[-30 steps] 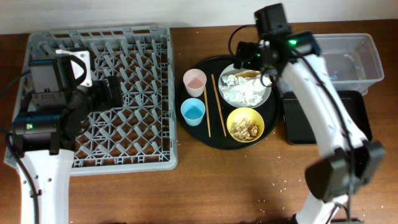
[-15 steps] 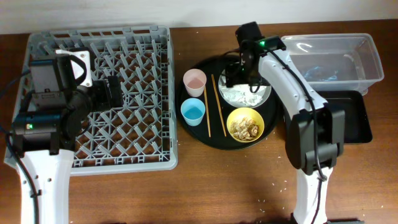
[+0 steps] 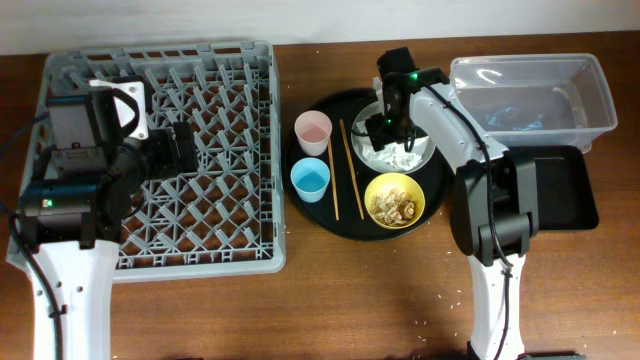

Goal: Sort waste into correct bins and load items into the dishwasher rack
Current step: 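Grasp the crumpled white tissue on the plate with the right gripper, then carry the tissue to the clear plastic bin and release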

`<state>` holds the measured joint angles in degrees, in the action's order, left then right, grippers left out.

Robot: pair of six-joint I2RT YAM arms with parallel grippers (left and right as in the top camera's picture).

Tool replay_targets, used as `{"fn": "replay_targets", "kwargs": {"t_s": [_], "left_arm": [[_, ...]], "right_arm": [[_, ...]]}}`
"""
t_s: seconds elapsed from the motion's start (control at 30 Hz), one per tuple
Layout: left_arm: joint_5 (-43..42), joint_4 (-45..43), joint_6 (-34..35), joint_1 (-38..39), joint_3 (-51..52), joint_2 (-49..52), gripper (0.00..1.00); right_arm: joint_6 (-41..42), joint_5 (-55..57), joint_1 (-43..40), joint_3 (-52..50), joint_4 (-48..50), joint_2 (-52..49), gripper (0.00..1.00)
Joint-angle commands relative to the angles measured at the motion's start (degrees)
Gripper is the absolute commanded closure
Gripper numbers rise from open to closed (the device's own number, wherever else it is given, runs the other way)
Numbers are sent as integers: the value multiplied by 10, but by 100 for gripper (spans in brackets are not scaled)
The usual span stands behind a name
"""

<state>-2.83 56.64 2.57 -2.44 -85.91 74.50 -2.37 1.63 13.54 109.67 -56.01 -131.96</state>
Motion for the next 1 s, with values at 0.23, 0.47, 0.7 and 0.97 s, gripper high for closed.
{"fn": "replay_targets", "kwargs": {"t_s": [0.23,0.47,0.7,0.97], "left_arm": [[-6,1,-9,-3,-12,1,1],[-6,1,-9,-3,-12,1,1],[-6,1,-9,-3,-12,1,1],[-6,1,-9,-3,-12,1,1]], "right_arm": [[-4,2,-1,-38,17,-15,51],[1,0,-1,-42,14,-15,96],[12,-16,-1,0,-45,25,96],[24,-16,-1,151,-184,77,96]]}}
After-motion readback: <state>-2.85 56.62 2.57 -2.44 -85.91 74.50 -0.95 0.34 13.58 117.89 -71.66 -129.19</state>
